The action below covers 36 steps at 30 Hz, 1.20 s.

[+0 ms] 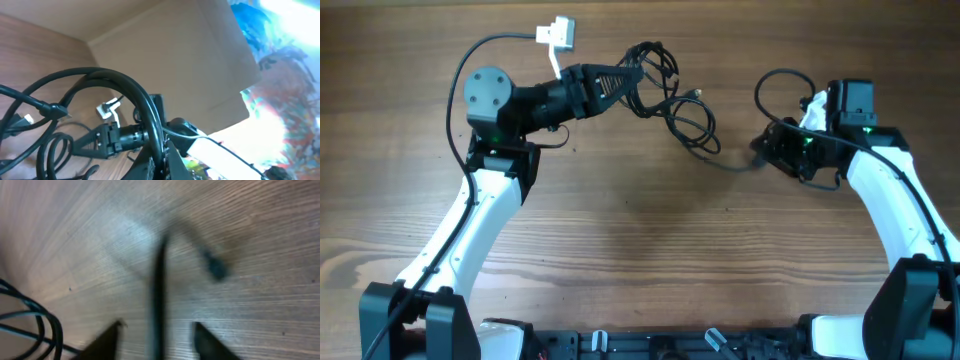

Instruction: Untangle cables

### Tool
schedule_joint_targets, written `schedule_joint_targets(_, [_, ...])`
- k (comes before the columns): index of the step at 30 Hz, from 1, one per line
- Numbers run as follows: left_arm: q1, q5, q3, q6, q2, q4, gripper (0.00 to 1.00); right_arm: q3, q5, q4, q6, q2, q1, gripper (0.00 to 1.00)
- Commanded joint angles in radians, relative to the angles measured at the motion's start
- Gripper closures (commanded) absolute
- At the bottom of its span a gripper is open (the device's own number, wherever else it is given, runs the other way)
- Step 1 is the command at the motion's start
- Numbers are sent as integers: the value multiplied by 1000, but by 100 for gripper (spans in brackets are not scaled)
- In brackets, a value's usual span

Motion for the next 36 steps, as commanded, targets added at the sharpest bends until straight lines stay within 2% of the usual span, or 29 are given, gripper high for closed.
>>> schedule_joint_targets(1, [6,12,14,-52,-6,-9,96,32,-71,-4,-140,11,0,26])
schedule_joint_targets(2, [6,10,14,-51,-6,-54,96,68,-164,-18,-242,3,0,9])
schedule_joint_targets(4, [6,-23,14,-52,-6,-163,96,127,-272,-50,-362,-17,1,9])
schedule_joint_targets(8, [6,-205,14,-67,-6,-622,96,178,-409,-42,-566,-88,11,9])
schedule_joint_targets(10, [6,-302,14,-150,-6,-797,96,178,-408,-46,-654,-110,50,9])
schedule_joint_targets(11, [6,-335,14,-281,-6,-875,96,177,-407,-46,-708,-105,105,9])
schedule_joint_targets(14, [5,-306,14,-512,-6,-949,96,177,-407,8,-752,-70,254,10])
schedule_joint_targets(18, [5,-268,14,-592,-6,-951,96,177,-342,116,-742,-19,403,10])
schedule_joint_targets(20, [5,-237,14,-660,-6,-951,96,177,-321,163,-739,12,453,13])
schedule_joint_targets(22, [5,-216,14,-692,-6,-950,96,177,-263,231,-659,53,496,15])
schedule_joint_targets(26, [6,-212,14,-692,-6,-950,96,177,-263,294,-611,132,558,33])
schedule_joint_targets(28, [6,-214,14,-692,-6,-950,96,177,-262,290,-606,158,576,55])
schedule_joint_targets(29, [7,-222,14,-691,-6,-951,96,177,-242,290,-570,158,577,70])
schedule_joint_targets(30, [8,-247,14,-681,-6,-951,96,177,-212,295,-515,153,573,80])
schedule_joint_targets(32, [8,-349,14,-575,-6,-952,96,177,-204,304,-416,142,553,91])
schedule_joint_targets(33, [8,-470,14,-375,-6,-959,95,177,-242,304,-346,121,530,95])
schedule_joint_targets(34, [6,-544,14,-222,-6,-982,92,177,-298,303,-340,100,513,95])
schedule_joint_targets(36, [6,-655,14,72,-6,-1045,71,177,-409,300,-318,57,484,96])
